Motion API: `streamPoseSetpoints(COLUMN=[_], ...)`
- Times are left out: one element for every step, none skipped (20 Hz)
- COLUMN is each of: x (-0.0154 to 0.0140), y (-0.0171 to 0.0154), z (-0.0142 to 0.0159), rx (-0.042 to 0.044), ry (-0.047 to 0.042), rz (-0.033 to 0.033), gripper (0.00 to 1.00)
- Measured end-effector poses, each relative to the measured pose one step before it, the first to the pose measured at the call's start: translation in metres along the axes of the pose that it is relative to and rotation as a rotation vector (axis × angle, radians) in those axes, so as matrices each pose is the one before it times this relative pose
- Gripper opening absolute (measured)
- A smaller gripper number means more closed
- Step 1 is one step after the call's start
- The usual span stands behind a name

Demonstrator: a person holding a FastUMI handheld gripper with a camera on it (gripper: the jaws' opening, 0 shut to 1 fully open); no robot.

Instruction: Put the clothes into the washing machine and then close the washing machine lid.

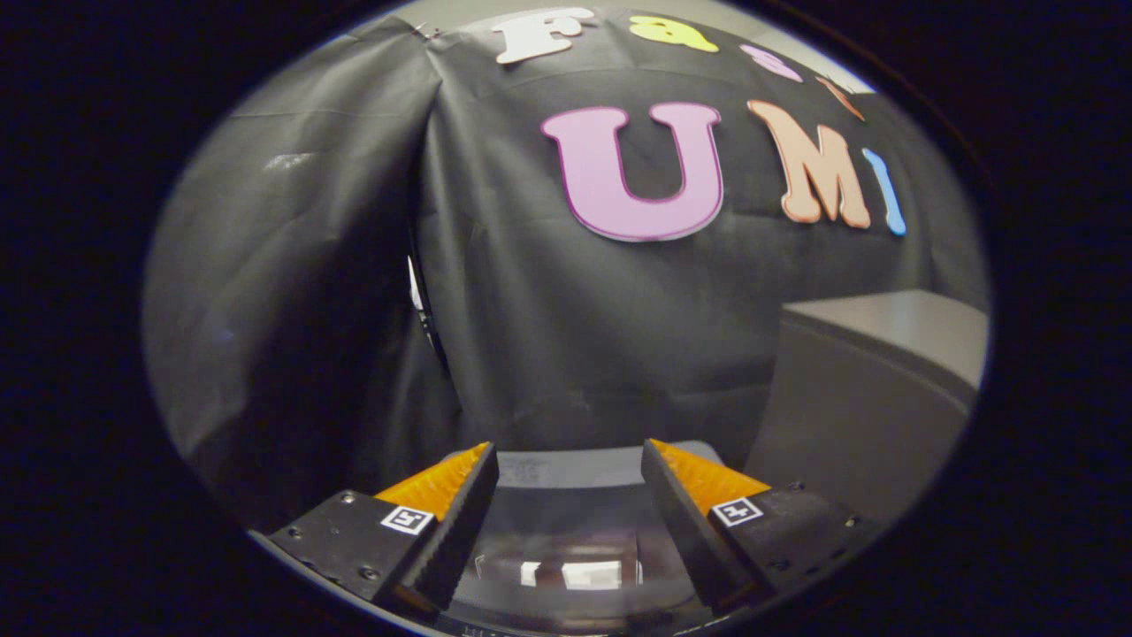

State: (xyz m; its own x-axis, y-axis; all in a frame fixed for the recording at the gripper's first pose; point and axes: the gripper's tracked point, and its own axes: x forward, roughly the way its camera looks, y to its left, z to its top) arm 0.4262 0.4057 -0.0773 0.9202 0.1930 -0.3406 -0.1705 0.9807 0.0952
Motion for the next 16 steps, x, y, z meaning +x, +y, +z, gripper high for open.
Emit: streamPoseSetpoints(x=[-0.00374, 0.00070, 0.00072, 0.00060, 0.00124, -0.00080, -0.00217, 0.00095, 0.00112, -0.00161, 0.00019, -0.00324, -0.00234, -0.00426, -0.00222, -0.00475], y=[0.00488, 0.00197, -0.00364, -0.00277, -0.00230, 0.00043, -0.00030, 0.00107, 0.00084, 0.00095, -0.00117, -0.00122, 0.00069, 0.00010, -0.00076, -0.00226], z=[-0.00088, -0.00286, -0.00249, 0.00041, 0.00009, -0.00287, -0.00110, 0.00239, 0.00170, 0.00145, 0.00145, 0.00100, 0.00094, 0.00611, 0.00897, 0.00813], rx=[0.01754, -0.00685, -0.01524, -0.01616, -0.01951, -0.01244, -0.00926, 0.00051, 0.00581, 0.00531, 0.00038, -0.00142, 0.00327, -0.00208, -0.01304, -0.02925], ry=[0.00507, 0.00134, -0.00544, -0.00493, -0.00578, -0.00249, -0.01153, -0.01707, -0.01932, -0.01126, -0.01137, -0.00205, 0.00427, -0.01492, -0.03409, -0.03007], rz=[0.00380, -0.00037, -0.00122, -0.00094, -0.00333, 0.00366, -0.00081, 0.00193, 0.00172, 0.00607, -0.00261, -0.00571, -0.01266, -0.00816, -0.00339, -0.00561], gripper=[0.98, 0.98, 0.97, 0.98, 0.97, 0.97, 0.97, 0.97, 0.97, 0.97, 0.97, 0.97, 0.97, 0.97, 0.97, 0.97])
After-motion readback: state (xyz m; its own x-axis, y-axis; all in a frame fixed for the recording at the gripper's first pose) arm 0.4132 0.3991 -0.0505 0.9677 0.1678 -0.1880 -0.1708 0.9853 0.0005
